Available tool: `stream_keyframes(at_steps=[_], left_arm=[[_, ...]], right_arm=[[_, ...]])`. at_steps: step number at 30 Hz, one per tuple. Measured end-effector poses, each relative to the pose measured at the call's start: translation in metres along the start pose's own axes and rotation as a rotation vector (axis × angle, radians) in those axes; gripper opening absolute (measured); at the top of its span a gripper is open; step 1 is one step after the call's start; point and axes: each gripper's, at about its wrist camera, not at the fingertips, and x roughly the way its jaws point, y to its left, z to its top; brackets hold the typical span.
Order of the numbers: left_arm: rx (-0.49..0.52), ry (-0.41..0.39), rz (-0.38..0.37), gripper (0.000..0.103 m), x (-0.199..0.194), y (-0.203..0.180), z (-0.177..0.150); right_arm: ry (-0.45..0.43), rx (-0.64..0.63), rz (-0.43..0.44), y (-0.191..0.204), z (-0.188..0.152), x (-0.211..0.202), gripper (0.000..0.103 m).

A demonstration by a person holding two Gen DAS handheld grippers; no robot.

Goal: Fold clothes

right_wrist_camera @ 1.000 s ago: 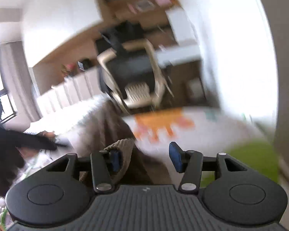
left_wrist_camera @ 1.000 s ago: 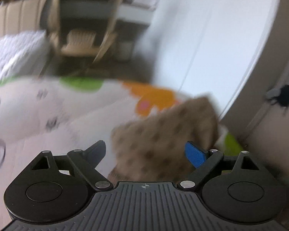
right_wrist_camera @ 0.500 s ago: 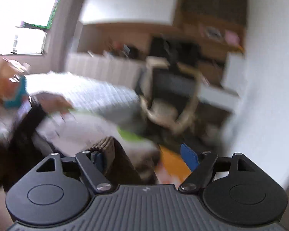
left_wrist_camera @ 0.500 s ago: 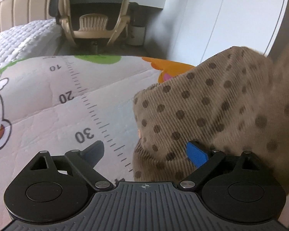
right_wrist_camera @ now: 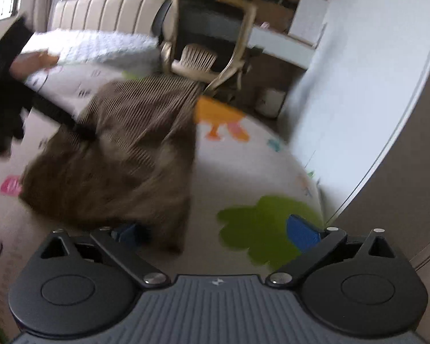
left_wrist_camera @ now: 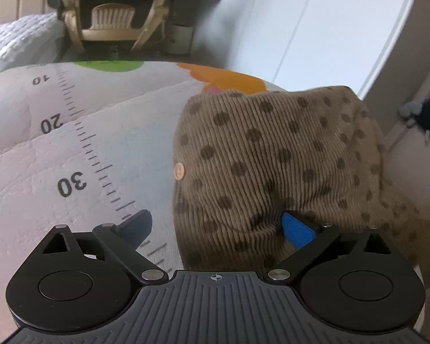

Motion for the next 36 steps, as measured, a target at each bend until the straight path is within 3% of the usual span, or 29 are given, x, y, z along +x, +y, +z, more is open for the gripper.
stream_keyframes(at_steps=[5, 11, 13, 15, 17, 19, 21, 23, 26, 28, 31, 36], left_arm=[[-0.039, 0.001, -0.008, 0.102, 0.005, 0.007, -0.001], [-0.056, 0.023, -0.026, 0.103, 0.002, 0.009, -0.01], [-0.056, 0.035, -0.033, 0.103, -0.001, 0.008, -0.015], [-0.056, 0.047, -0.04, 0.102, -0.004, 0.007, -0.019], [-0.052, 0.058, -0.049, 0.102, -0.008, 0.006, -0.022], [-0.042, 0.065, -0.068, 0.102, -0.016, 0.008, -0.023], [-0.072, 0.053, -0.129, 0.102, -0.026, 0.019, -0.02], [-0.156, 0.031, -0.207, 0.102, -0.028, 0.035, -0.014], [-0.277, 0.016, -0.269, 0.102, -0.009, 0.05, 0.003], [-0.343, 0.039, -0.309, 0.102, 0.013, 0.052, 0.012], [-0.387, 0.058, -0.429, 0.102, 0.037, 0.039, 0.019], [-0.371, 0.051, -0.412, 0.096, 0.052, 0.022, 0.021]], right_arm=[[0.086, 0.003, 0.14, 0.02, -0.045, -0.007, 0.101], [-0.221, 0.189, 0.286, -0.003, 0.009, -0.043, 0.101], [-0.273, 0.198, 0.253, -0.003, 0.048, -0.029, 0.101], [-0.284, 0.116, 0.21, 0.006, 0.078, 0.001, 0.101], [-0.212, 0.037, 0.126, 0.017, 0.1, 0.051, 0.101], [-0.093, -0.009, 0.013, 0.019, 0.101, 0.103, 0.1], [-0.018, 0.034, -0.022, 0.011, 0.087, 0.138, 0.101], [-0.026, 0.123, -0.006, 0.0, 0.071, 0.142, 0.101], [-0.025, 0.132, -0.028, 0.001, 0.053, 0.135, 0.102], [-0.017, 0.121, -0.054, 0.0, 0.039, 0.13, 0.102], [-0.016, 0.146, -0.044, -0.004, 0.026, 0.122, 0.102], [-0.049, 0.114, -0.03, 0.015, 0.03, 0.123, 0.096]])
